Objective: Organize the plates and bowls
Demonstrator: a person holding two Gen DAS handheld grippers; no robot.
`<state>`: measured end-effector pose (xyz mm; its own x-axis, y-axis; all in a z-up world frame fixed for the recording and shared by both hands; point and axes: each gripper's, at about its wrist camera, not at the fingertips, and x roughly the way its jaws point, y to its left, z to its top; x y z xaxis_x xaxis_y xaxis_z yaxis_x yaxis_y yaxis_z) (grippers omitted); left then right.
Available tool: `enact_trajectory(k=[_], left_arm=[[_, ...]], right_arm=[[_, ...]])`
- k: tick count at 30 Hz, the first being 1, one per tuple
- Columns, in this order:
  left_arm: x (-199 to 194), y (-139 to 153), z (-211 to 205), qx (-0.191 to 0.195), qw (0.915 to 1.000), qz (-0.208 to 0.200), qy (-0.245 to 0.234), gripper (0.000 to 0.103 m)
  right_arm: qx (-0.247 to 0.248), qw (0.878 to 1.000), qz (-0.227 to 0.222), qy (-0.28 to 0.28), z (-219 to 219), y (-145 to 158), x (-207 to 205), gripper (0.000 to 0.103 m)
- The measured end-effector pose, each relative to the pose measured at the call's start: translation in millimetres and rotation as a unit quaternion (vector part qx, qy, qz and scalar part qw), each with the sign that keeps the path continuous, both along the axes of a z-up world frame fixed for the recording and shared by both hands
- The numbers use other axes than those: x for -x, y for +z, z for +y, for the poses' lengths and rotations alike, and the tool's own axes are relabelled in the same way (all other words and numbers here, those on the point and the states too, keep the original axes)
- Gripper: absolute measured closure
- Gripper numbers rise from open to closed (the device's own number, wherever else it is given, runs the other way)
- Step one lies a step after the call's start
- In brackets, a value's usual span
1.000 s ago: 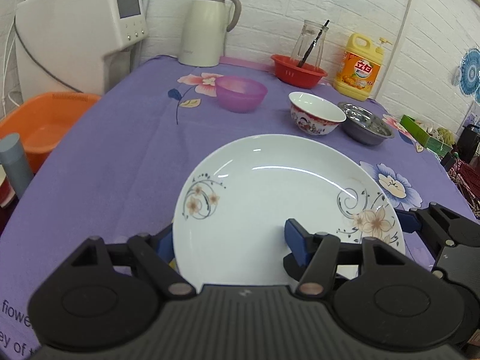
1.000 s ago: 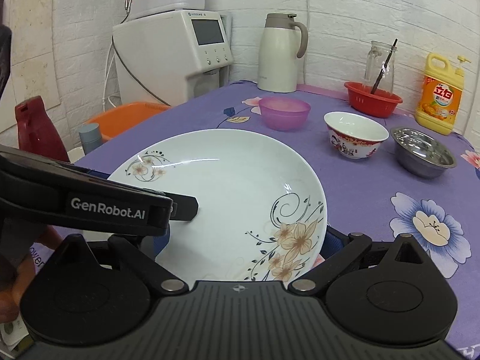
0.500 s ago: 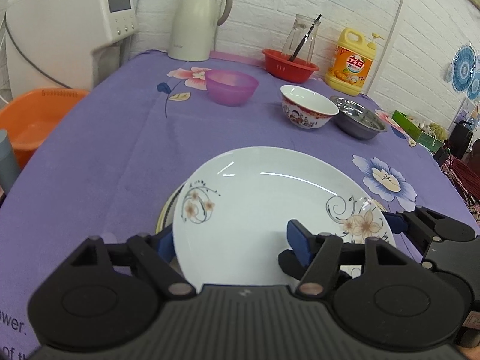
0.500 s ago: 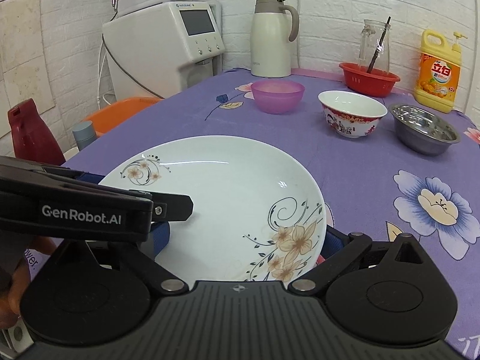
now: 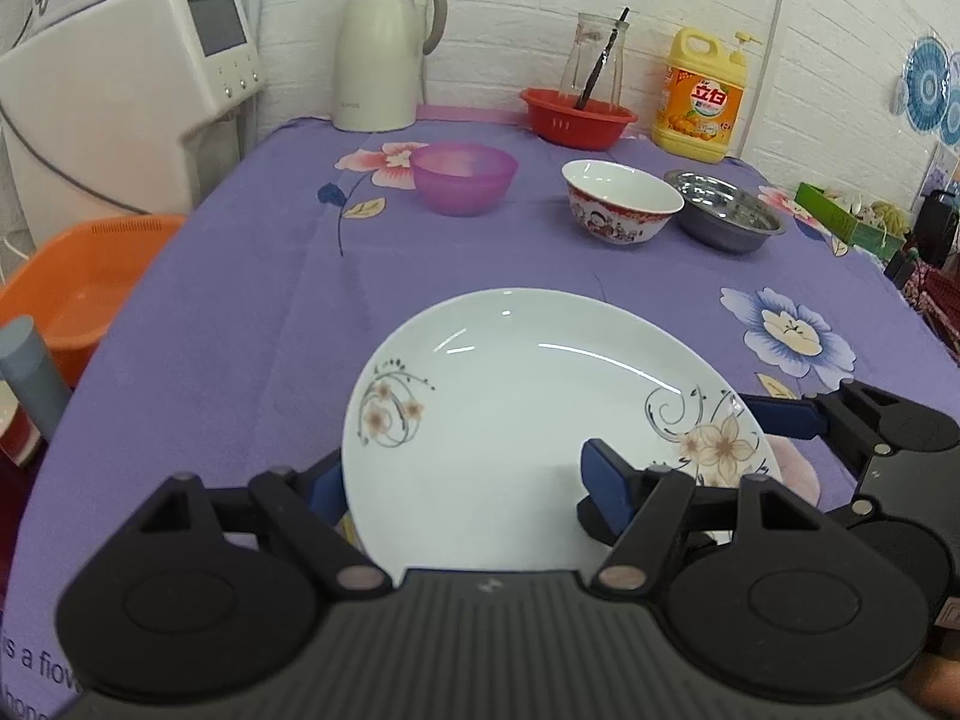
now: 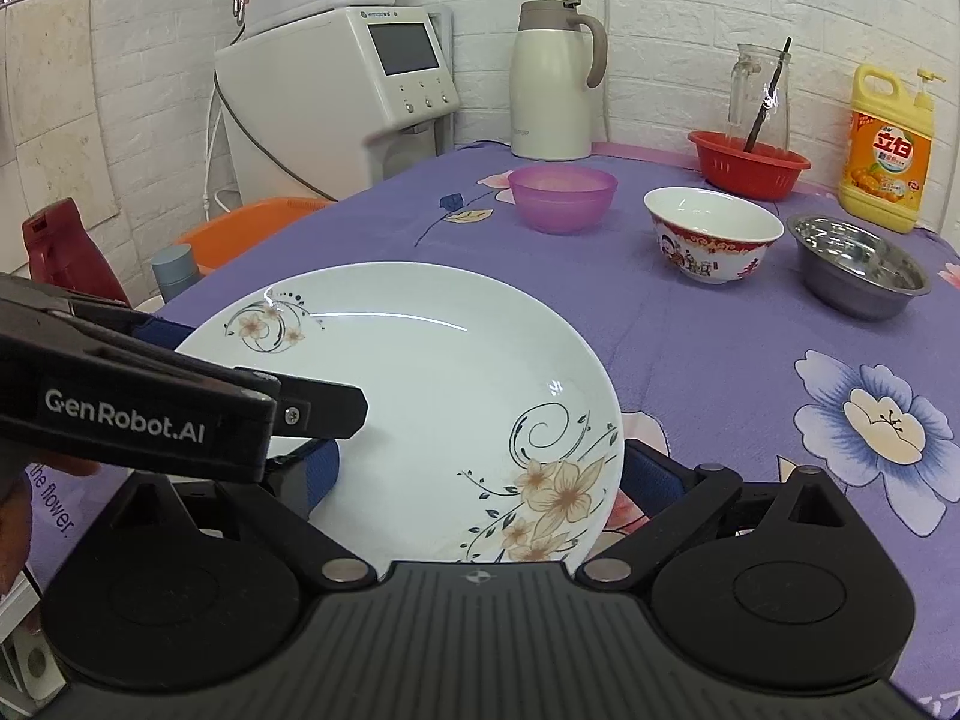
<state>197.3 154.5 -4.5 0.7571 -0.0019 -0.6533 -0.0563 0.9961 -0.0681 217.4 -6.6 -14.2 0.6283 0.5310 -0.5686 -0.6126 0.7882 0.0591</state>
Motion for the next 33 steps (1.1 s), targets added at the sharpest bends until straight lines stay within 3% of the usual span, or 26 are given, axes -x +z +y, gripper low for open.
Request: enact_trajectory(k=[3, 7, 12, 16, 23, 28, 33], left_arm=[[0.1, -1.7, -2.8, -0.048, 0.9988, 0.0, 0.002, 0.033], [-2.3, -1.6, 6.3, -0.017, 0.9998, 0.003, -0.006, 0.032], [-6.1, -6.2, 3.0, -0.03, 0.9995, 0.002, -0.009, 0.031], [-2.4, 3.1, 5.0, -0.036, 0.9989, -0.027, 0.013, 0.031], [-8.6, 18.8, -4.4, -0.029, 0.9982, -0.048, 0.019, 0.03], [-15.8, 27.3, -24.2, -0.02, 0.998, -0.059, 0.008, 0.03], [-24.9, 31.2, -44.5, -0.008, 0.9979, -0.064, -0.005, 0.029]], right_arm=[[0.012, 1.0, -0.002, -0.002, 0.8, -2.3, -1.3, 0.0], [0.002, 1.0, 0.009, -0.008, -3.3, -5.3, -5.8, 0.0], [0.01, 1.0, 0.007, -0.013, -5.9, -7.0, -6.7, 0.0], [-0.007, 1.0, 0.009, -0.021, -14.9, -3.9, -7.6, 0.0], [-0.081, 0.994, 0.028, -0.066, -48.0, 2.1, -21.1, 0.0], [-0.097, 0.989, 0.055, -0.1, -72.7, -2.3, -31.3, 0.0], [-0.103, 0.985, 0.051, -0.133, -105.9, 1.2, -37.1, 0.0]])
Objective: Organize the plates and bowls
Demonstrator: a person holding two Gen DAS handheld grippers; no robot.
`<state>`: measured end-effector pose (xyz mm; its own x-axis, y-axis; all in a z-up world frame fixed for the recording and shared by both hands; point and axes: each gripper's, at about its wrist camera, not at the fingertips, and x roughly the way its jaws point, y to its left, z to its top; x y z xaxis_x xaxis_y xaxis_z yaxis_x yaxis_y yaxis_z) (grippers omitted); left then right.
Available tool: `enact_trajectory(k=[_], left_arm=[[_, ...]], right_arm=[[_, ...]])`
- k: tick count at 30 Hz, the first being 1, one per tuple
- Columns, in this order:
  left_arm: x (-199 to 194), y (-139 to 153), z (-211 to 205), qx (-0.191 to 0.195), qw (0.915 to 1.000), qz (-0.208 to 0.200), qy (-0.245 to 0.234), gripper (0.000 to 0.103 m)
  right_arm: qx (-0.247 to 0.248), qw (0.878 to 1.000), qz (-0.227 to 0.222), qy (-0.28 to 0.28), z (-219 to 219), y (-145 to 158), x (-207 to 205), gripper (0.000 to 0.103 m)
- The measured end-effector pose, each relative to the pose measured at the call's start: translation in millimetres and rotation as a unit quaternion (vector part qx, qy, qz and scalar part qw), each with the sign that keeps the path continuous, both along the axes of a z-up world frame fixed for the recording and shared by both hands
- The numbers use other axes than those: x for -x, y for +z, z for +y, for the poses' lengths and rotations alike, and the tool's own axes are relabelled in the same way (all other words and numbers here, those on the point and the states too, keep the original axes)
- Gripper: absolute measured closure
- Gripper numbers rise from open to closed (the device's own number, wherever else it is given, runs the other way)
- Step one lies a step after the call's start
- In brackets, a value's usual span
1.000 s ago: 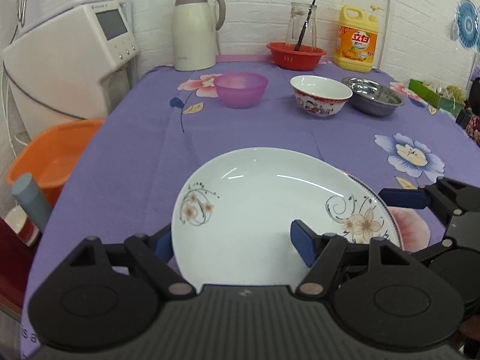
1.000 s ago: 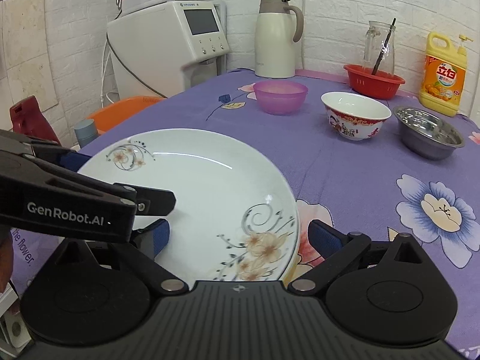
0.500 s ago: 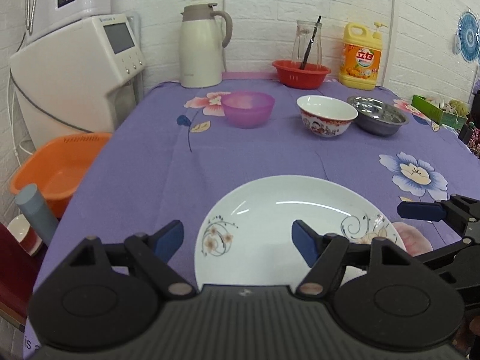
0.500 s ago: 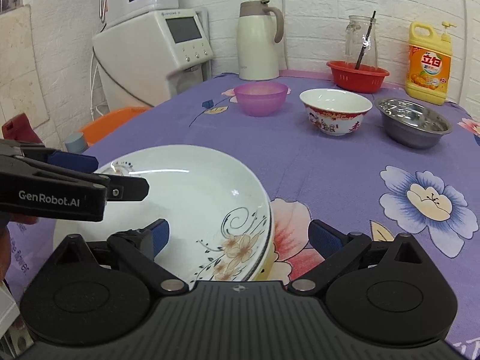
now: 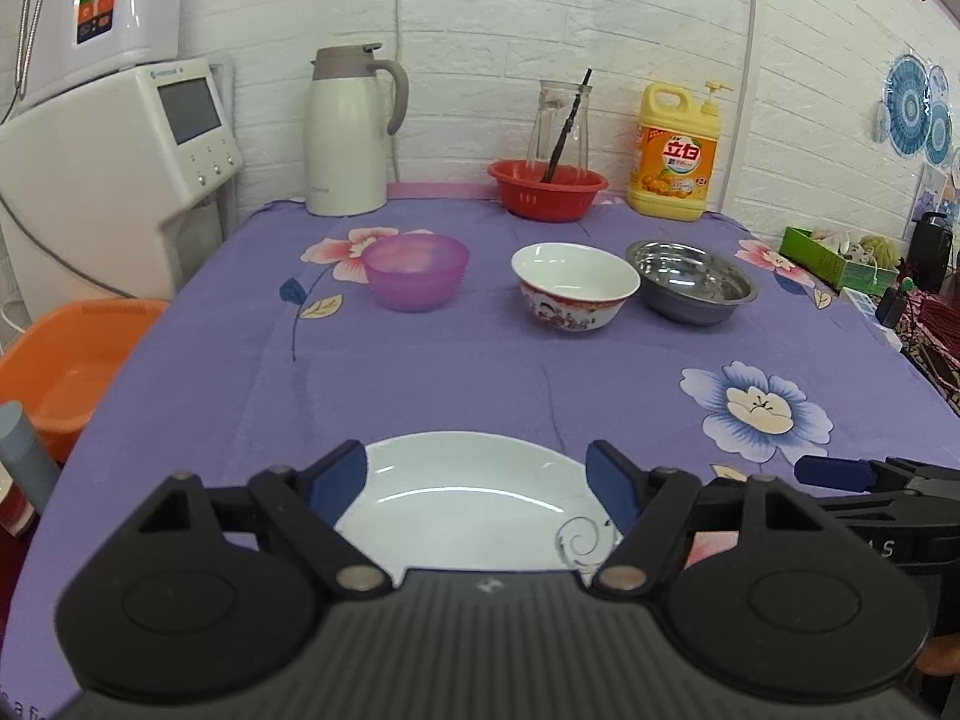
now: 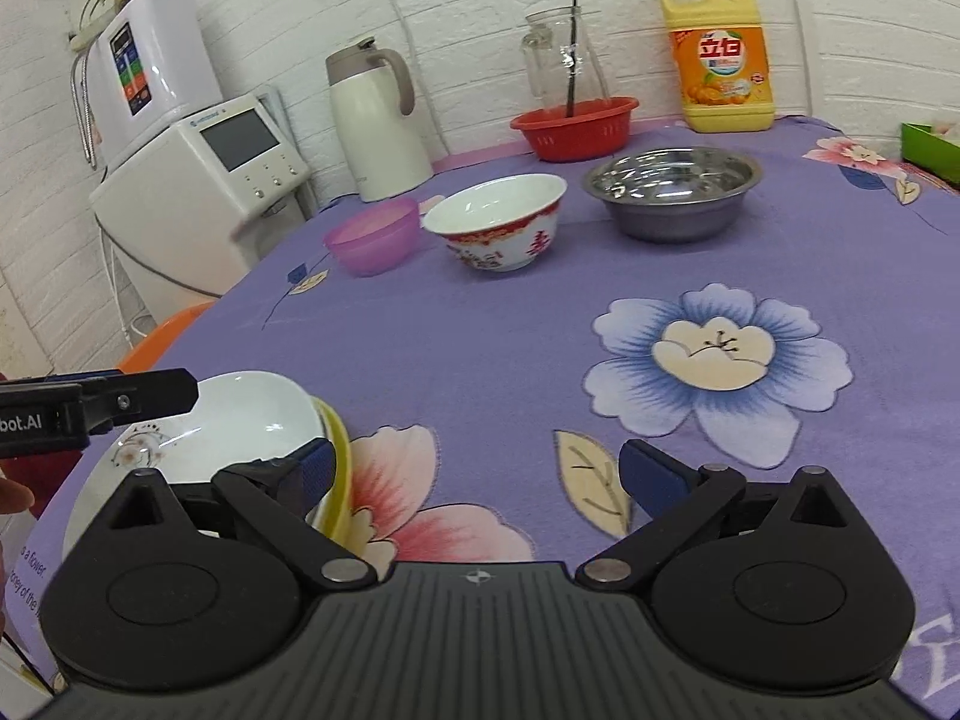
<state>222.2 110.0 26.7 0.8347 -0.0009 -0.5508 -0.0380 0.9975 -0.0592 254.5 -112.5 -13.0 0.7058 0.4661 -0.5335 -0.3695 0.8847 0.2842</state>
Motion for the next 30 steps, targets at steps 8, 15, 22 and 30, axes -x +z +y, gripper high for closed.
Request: enact_trajectory(k=[8, 15, 22, 30], left_arm=[[-18.4, -3.3, -30.0, 0.023, 0.9996, 0.007, -0.012, 0.029], [-42.4, -11.7, -62.1, 0.082, 0.9961, 0.02, -0.027, 0.029], [-63.1, -20.3, -68.3, 0.063, 0.9967, 0.049, -0.014, 0.029], [-83.0, -21.5, -64.9, 0.052, 0.9971, 0.053, 0.014, 0.029]], right_arm=[[0.036, 0.998, -0.015, -0.047, -49.3, 7.1, -20.3, 0.0], [0.049, 0.995, -0.037, -0.073, -75.4, 21.0, -66.8, 0.0], [0.085, 0.992, -0.069, -0.067, -78.7, 63.2, -172.6, 0.0], [0.127, 0.992, 0.006, -0.024, -74.5, 32.4, -249.7, 0.0]])
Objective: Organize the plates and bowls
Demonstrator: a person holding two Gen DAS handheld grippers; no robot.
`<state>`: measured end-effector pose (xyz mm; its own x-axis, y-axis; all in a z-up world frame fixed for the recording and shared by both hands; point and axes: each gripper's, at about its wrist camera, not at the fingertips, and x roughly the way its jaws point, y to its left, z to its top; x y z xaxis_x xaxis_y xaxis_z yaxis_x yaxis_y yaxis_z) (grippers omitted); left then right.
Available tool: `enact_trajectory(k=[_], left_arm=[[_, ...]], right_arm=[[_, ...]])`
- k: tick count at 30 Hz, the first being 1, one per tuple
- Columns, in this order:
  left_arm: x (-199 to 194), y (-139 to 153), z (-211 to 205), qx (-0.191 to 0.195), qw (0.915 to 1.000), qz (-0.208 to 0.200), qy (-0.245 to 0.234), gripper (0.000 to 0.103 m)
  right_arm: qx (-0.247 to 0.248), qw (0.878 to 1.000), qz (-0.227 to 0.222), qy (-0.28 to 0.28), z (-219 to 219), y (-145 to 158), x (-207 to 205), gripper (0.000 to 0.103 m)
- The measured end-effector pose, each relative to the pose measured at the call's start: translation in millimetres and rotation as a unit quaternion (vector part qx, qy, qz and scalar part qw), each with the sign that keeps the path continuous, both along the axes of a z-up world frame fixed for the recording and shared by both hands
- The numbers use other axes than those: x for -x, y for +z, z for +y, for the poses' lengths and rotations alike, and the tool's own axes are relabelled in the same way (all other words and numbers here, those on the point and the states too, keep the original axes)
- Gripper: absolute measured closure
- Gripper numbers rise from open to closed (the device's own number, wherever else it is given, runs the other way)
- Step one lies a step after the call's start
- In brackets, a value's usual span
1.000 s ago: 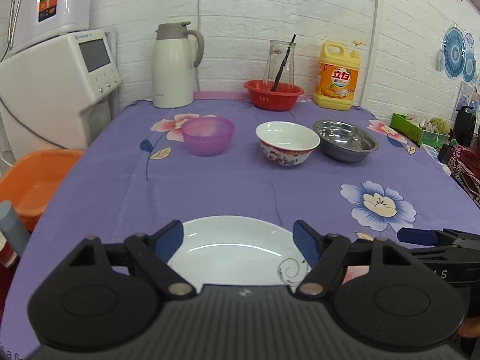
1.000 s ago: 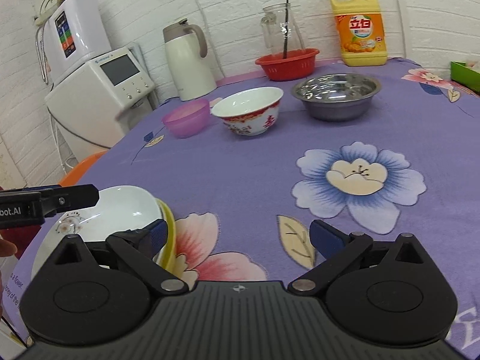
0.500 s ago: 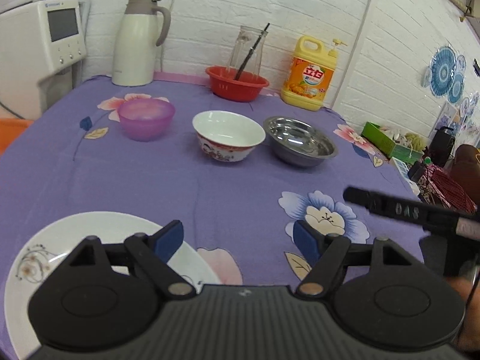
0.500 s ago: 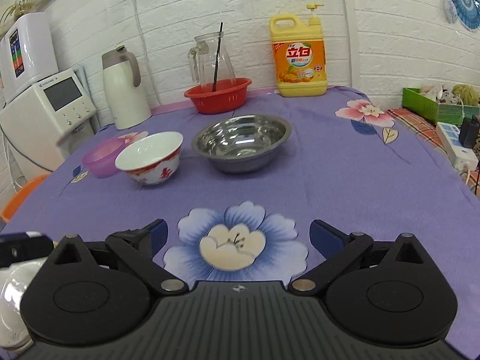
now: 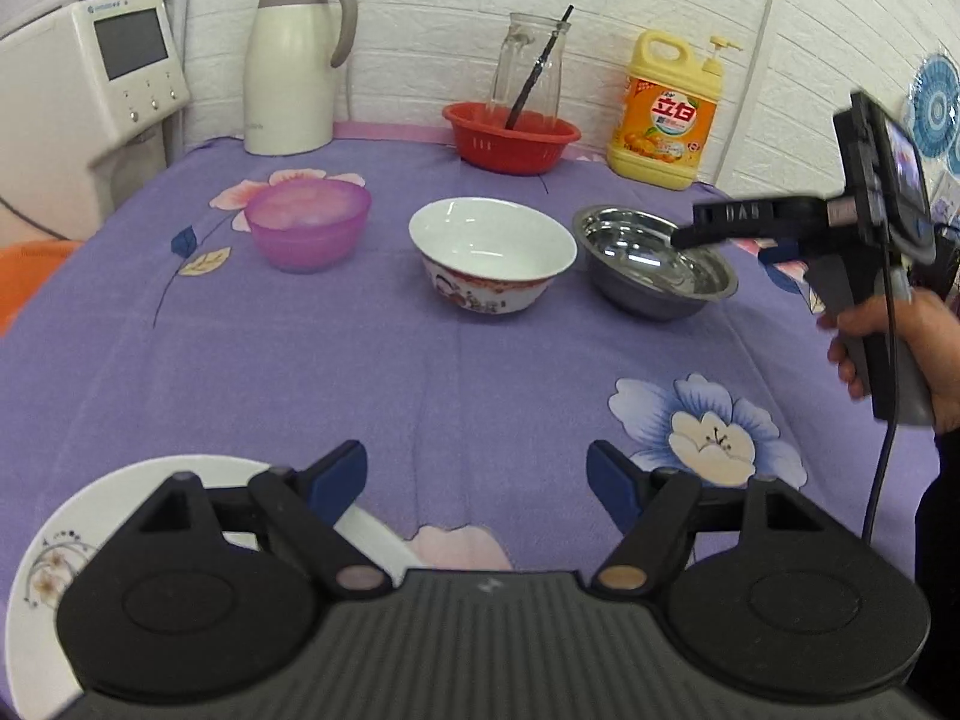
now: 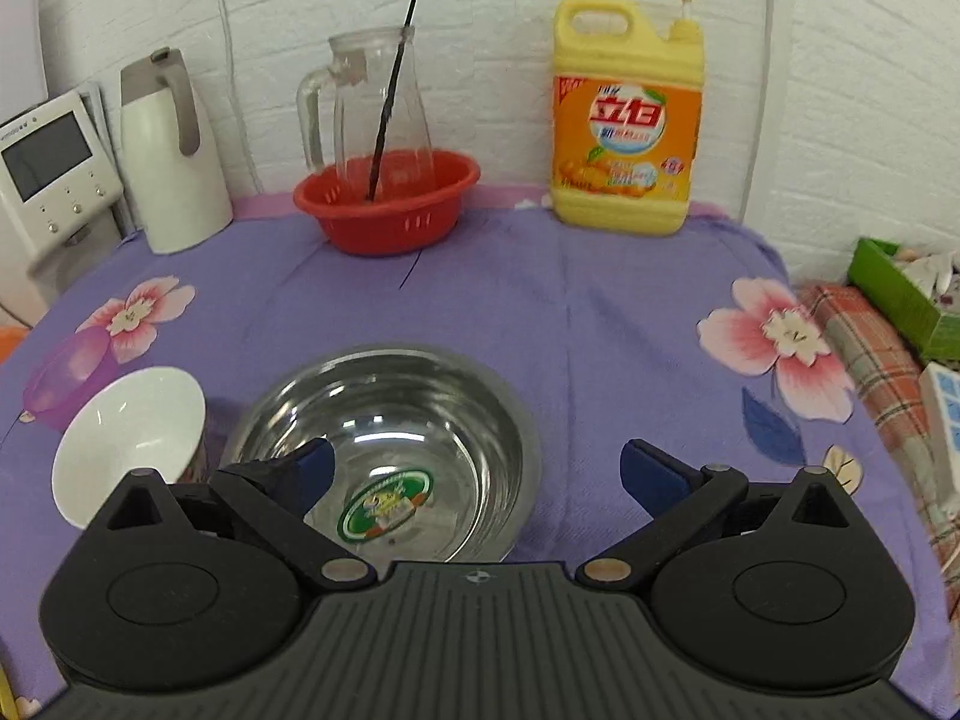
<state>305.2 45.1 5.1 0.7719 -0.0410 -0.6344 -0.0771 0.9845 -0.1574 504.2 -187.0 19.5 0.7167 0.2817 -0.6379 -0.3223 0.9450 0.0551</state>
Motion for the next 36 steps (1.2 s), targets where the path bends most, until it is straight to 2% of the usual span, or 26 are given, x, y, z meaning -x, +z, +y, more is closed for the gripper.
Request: enact_trajectory(k=[4, 11, 15, 20, 26, 28, 30, 33, 36], left_arm=[[-8.1, 1.4, -6.4, 0.006, 0.9999, -0.001, -0.009, 0.029], [4.8, 3.7, -11.6, -0.004, 0.9997, -0.008, -0.022, 0.029], [13.9, 6.5, -5.1, 0.009, 0.9997, -0.014, -0.02, 0.029], [22.4, 10.0, 3.7, 0.018, 0.9994, -0.022, -0.021, 0.029], [28.9, 15.0, 5.7, 0.041, 0.9982, -0.031, -0.031, 0.029], [23.3, 18.6, 5.9, 0.054, 0.9974, -0.026, -0.039, 0.029], [11.4, 24.8, 6.0, 0.078, 0.9955, -0.025, -0.047, 0.029], [-17.7, 30.9, 4.3, 0.11, 0.9926, -0.016, -0.048, 0.029], [-53.5, 26.6, -4.7, 0.133, 0.9903, 0.006, -0.04, 0.029]], right_arm=[[0.026, 0.999, 0.027, -0.011, 4.7, -13.7, -6.2, 0.0], [0.055, 0.996, 0.069, -0.008, 20.0, -38.4, -17.3, 0.0], [0.047, 0.996, 0.077, -0.013, 17.6, -38.8, -14.0, 0.0], [0.052, 0.994, 0.095, -0.014, 19.6, -35.7, -2.4, 0.0], [0.065, 0.991, 0.116, 0.02, 23.5, -33.5, 38.1, 0.0], [0.066, 0.991, 0.11, 0.029, 22.7, -32.3, 52.5, 0.0], [0.053, 0.996, 0.076, 0.016, 17.6, -26.9, 64.4, 0.0], [0.006, 0.999, 0.036, -0.025, 3.7, -23.9, 70.3, 0.0], [-0.027, 0.999, 0.026, -0.039, -2.3, -32.1, 66.6, 0.0]])
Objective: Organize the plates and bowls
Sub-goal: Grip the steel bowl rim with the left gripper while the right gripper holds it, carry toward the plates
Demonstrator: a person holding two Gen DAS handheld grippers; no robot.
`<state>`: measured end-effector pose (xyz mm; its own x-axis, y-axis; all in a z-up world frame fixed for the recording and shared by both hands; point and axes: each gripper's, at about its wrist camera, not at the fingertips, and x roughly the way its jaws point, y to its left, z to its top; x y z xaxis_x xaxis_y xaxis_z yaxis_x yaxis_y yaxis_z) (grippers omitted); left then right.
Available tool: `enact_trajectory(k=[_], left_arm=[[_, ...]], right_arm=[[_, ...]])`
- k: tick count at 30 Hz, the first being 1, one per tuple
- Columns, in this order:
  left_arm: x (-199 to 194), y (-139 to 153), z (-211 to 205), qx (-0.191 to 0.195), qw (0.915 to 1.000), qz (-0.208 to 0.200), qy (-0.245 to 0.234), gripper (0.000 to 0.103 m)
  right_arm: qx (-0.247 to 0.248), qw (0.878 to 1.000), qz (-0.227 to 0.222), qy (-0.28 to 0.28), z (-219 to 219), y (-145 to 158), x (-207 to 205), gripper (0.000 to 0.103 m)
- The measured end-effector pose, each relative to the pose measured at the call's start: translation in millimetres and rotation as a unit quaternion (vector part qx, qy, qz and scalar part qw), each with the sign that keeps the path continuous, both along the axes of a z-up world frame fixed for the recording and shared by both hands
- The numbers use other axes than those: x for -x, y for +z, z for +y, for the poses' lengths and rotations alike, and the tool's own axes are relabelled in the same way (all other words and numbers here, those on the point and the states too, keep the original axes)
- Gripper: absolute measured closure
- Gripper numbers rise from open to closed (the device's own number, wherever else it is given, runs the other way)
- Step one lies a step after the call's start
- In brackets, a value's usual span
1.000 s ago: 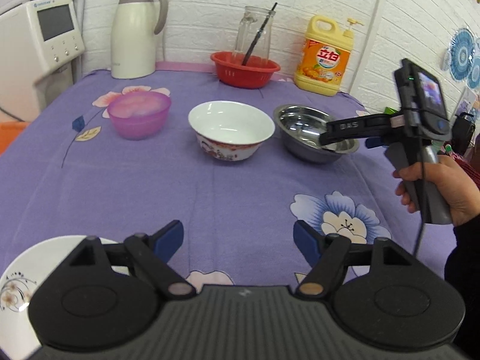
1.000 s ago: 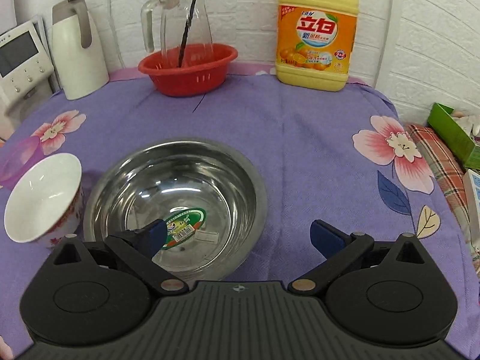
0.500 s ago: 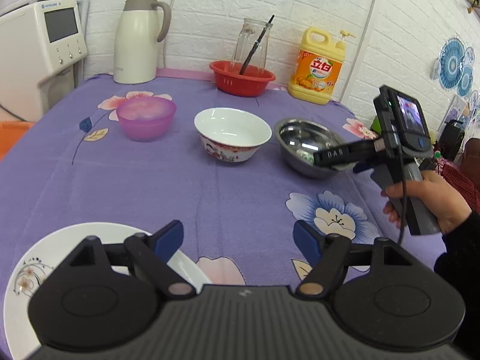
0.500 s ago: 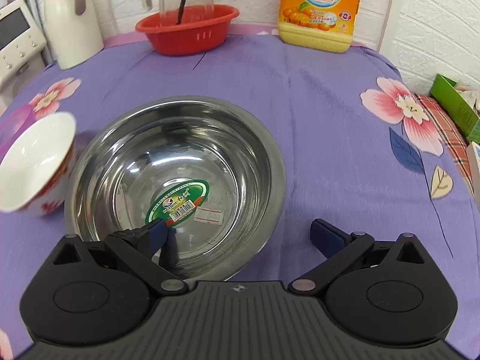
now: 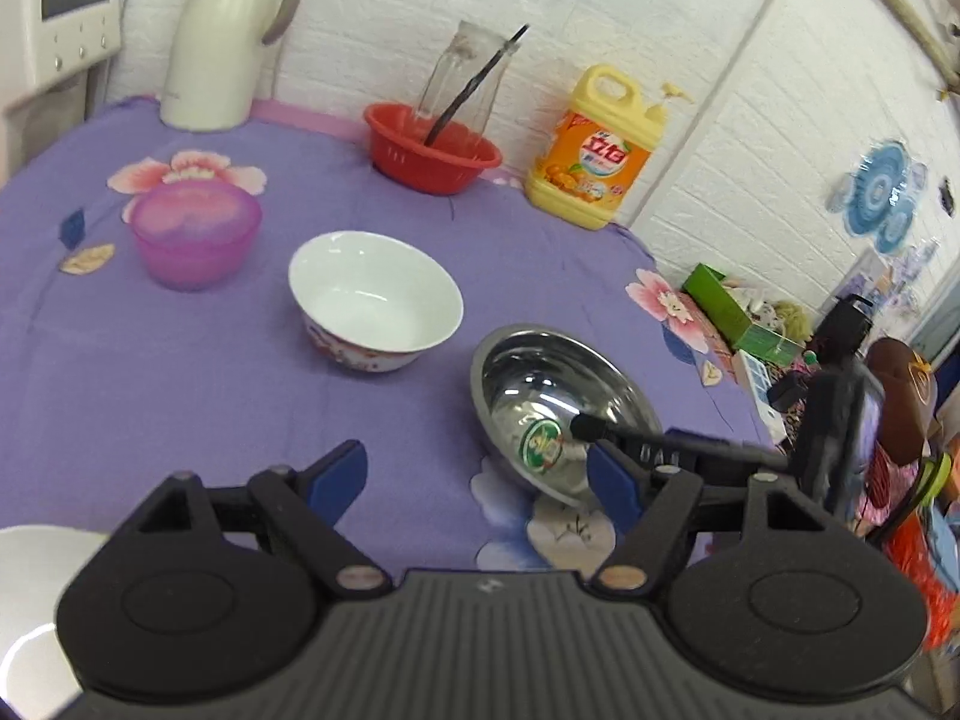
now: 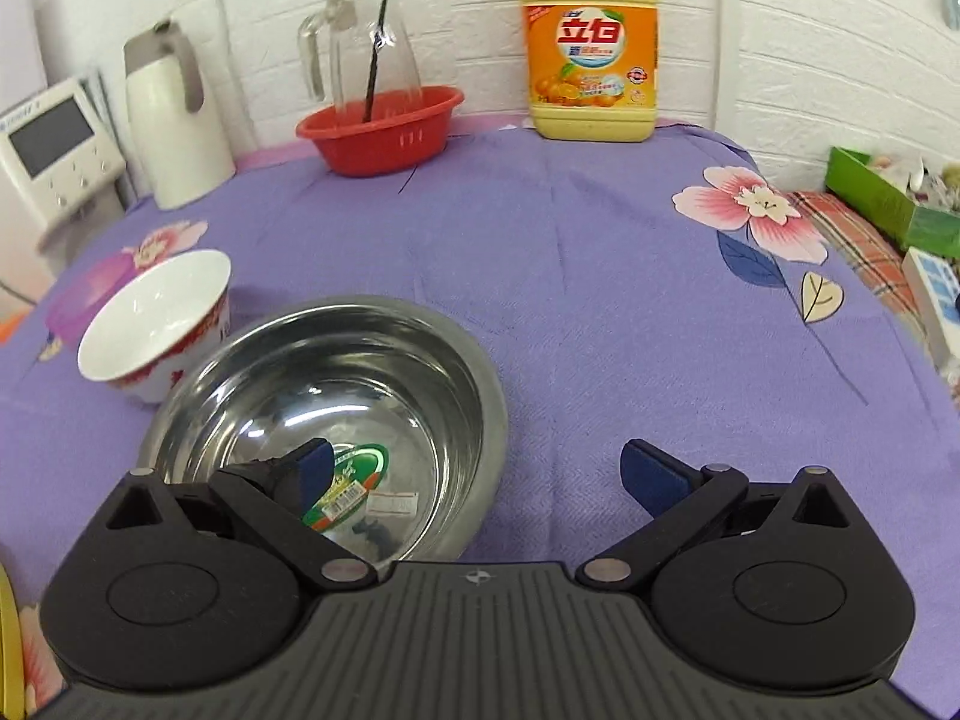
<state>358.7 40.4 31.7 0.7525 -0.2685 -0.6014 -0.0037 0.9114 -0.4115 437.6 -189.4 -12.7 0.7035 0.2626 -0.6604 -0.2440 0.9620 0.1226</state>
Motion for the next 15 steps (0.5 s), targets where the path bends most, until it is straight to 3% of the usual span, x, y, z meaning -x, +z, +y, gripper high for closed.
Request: enact_trajectory(k=[7, 12, 15], left_arm=[[-63.6, -36.7, -34.9, -0.01, 0.9984, 0.051, 0.022, 0.029], [-81.3, -44.6, -45.5, -0.038, 0.9968, 0.047, 0.053, 0.029], [-83.6, -48.3, -51.5, -0.06, 0.9955, 0.047, 0.057, 0.029]], right_arm=[[0.001, 1.0, -0.006, -0.005, 0.7, -11.9, -1.3, 0.0], [0.049, 0.998, -0.027, 0.004, 11.9, -18.6, 2.7, 0.0], [0.043, 0.999, -0.031, 0.0, 9.2, -19.3, 2.6, 0.0]])
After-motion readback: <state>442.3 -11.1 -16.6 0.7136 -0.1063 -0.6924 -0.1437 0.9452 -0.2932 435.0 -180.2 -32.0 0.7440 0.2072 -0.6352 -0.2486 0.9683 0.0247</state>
